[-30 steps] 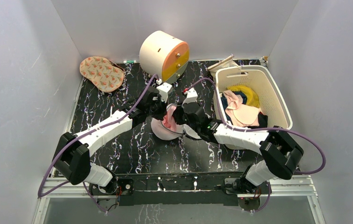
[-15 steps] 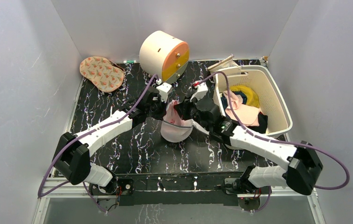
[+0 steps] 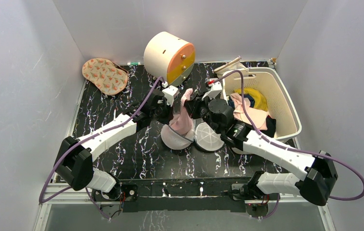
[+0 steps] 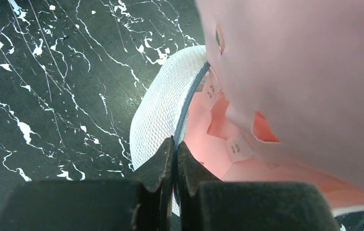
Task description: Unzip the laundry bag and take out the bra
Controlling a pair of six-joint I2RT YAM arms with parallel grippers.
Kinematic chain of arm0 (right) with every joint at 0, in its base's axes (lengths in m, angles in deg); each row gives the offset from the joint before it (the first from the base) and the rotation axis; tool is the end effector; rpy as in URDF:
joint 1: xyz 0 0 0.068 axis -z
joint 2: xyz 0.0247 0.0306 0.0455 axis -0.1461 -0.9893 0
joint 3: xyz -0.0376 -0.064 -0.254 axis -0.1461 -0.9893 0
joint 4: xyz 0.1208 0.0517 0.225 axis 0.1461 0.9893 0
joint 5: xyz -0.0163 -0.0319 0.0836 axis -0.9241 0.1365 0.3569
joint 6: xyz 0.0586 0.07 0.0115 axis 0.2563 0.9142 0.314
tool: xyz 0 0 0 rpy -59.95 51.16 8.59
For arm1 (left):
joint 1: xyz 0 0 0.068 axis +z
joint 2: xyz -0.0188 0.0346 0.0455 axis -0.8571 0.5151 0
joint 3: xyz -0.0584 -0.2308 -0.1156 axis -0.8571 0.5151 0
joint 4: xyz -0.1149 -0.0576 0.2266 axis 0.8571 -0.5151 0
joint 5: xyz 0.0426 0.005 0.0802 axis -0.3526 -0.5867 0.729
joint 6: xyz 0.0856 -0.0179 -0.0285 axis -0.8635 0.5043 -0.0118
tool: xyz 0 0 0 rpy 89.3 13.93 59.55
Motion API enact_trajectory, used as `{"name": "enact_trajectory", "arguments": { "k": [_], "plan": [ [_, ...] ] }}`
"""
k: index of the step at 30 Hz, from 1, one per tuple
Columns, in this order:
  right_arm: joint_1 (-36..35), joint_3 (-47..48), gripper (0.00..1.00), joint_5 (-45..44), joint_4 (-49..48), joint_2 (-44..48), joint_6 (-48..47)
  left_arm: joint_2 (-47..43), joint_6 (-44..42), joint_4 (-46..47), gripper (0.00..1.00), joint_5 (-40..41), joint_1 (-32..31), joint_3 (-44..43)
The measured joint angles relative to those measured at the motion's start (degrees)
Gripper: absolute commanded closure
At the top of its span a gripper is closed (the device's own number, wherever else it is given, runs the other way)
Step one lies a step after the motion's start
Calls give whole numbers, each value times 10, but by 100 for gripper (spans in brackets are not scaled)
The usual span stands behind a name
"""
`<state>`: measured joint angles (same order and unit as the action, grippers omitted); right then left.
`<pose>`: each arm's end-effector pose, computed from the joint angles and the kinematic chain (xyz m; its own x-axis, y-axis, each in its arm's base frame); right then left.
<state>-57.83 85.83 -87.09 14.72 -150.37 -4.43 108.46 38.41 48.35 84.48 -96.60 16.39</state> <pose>0.2266 0.2280 0.3167 -0.3609 0.2836 -0.8884 -0.4217 0.8000 0.4267 0.2822 -0.2256 0.2401 -0.4967 0.2612 -0.8277 0.6156 0.7783 -0.1237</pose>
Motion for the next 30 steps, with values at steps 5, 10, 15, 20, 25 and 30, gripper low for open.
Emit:
{"name": "enact_trajectory", "arguments": {
  "k": [5,10,15,20,25,30],
  "plan": [
    [0,16,100,-1,12,-10,-3,0,0,-3,100,7,0,0],
    [0,47,100,-19,43,17,-24,0,0,-9,100,30,0,-1],
    [0,75,100,-55,67,91,-53,0,0,-10,100,45,0,-1],
    [0,88,100,-103,77,170,-79,0,0,-10,100,52,0,-1],
    [0,88,100,-172,94,222,-117,0,0,-10,100,56,0,-1],
    [0,88,100,-242,105,235,-174,0,0,-10,100,57,0,-1]
  ]
}}
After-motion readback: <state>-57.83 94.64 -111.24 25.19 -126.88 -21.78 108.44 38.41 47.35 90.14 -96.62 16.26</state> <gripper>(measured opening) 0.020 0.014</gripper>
